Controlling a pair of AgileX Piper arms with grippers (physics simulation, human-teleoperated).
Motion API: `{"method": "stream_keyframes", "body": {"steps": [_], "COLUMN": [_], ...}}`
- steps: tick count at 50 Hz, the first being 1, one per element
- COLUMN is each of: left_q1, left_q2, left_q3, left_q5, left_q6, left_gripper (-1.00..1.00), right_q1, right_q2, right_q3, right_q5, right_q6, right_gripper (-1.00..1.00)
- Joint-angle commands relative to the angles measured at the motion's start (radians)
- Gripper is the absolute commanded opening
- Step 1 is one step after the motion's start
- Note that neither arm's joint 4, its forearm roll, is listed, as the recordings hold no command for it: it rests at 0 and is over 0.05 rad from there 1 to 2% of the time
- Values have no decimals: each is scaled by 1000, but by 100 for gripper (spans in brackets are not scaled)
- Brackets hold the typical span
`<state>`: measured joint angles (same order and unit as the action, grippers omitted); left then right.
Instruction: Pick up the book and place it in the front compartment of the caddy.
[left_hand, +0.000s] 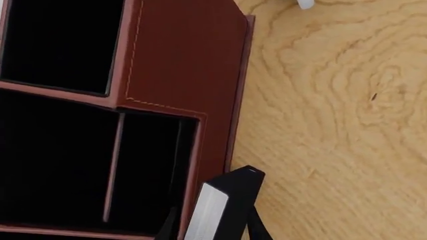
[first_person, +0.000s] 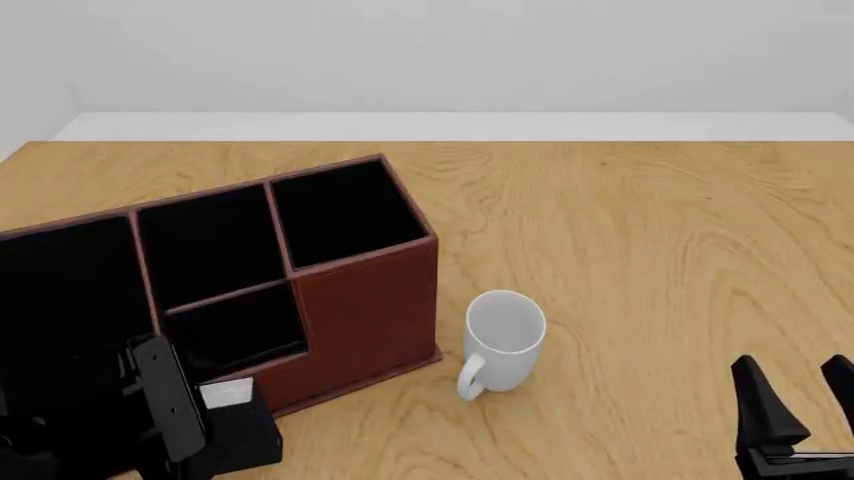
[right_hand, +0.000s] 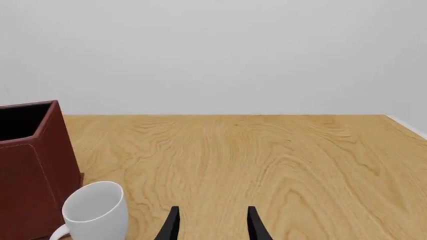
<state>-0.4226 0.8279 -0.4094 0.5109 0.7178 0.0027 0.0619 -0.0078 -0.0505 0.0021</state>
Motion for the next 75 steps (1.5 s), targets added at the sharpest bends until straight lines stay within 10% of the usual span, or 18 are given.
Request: {"method": "stream_keyframes", "body": {"steps": [1,15,16,25,38,54,75], "left_q1": [11,-58,-57,-61,-112,-174,-88], "left_q2": [9,-8,-27,-111,-189,-232,-178], "left_q3": [11,54,75,117,54,-148,-476], "left_q5": [-12,3,-11,-36,43,249,433], "left_q6": [-1,-20,18,144,139,101,240], "left_gripper": [100,100,-100,-100,-100,-100,-100], "right_q1": [0,0,0,0,0,0,0], "right_q2": [-1,-3,-5,-5,-4,-5,-4], "right_q3": [1,0,-1,1,0,0,0], "right_q5": [0,3,6,5,4,5,4], "right_q6": [0,0,0,0,0,0,0], "right_gripper": [100,100,100,100,100,100,100]}}
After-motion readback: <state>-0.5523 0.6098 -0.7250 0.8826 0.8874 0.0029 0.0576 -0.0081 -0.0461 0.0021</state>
